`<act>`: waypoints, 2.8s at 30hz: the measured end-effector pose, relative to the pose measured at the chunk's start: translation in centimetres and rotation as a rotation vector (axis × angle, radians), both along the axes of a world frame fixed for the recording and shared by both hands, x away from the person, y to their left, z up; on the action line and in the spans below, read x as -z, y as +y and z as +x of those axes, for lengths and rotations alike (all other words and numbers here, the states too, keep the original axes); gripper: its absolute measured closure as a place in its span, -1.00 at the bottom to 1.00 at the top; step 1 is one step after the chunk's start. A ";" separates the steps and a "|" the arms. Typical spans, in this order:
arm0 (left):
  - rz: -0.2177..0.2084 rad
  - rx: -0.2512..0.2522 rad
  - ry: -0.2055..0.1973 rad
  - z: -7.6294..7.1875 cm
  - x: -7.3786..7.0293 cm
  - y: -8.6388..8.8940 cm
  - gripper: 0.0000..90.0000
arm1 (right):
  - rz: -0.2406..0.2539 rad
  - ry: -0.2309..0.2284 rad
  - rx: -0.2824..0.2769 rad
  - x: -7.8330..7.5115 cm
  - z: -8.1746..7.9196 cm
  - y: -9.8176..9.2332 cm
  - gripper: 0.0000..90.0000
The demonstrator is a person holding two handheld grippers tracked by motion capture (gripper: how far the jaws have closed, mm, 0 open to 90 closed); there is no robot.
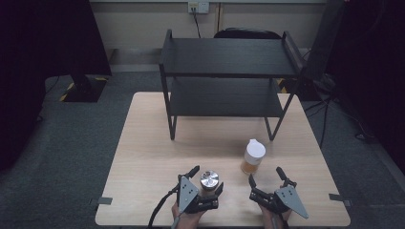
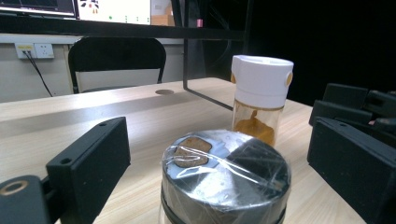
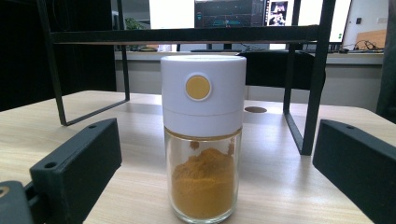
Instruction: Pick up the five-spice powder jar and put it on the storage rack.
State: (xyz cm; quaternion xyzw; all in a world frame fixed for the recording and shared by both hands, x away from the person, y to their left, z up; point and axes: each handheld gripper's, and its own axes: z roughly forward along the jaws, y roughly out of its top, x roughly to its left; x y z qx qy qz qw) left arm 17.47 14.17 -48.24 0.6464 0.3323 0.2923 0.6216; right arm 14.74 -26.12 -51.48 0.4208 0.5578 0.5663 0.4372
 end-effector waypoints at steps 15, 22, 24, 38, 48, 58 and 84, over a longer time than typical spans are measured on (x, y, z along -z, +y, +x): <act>-0.027 -0.054 0.029 -0.3 0.5 -0.7 -0.95 | -0.001 -0.002 0.000 0.0 0.0 0.0 -1.00; 0.002 -0.006 0.006 0.1 0.7 -0.5 -0.76 | -0.001 -0.003 -0.001 0.1 0.0 0.0 -1.00; 0.008 -0.006 -0.004 0.0 0.8 -0.7 -0.66 | -0.001 -0.004 -0.002 0.1 0.0 0.0 -1.00; 0.030 -0.014 -0.015 -0.3 1.1 -0.9 -0.22 | -0.002 0.000 -0.008 0.0 0.0 -0.1 -1.00; 0.032 -0.010 -0.023 -0.3 1.1 -0.9 -0.22 | -0.001 -0.002 -0.006 0.0 0.0 -0.1 -1.00; 0.026 0.002 -0.006 -0.1 0.5 -0.8 -0.22 | -0.001 -0.003 -0.005 0.0 0.0 -0.1 -1.00; -0.016 0.070 -0.024 1.1 -2.9 1.1 -0.22 | 0.000 -0.001 -0.008 0.0 0.0 -0.1 -1.00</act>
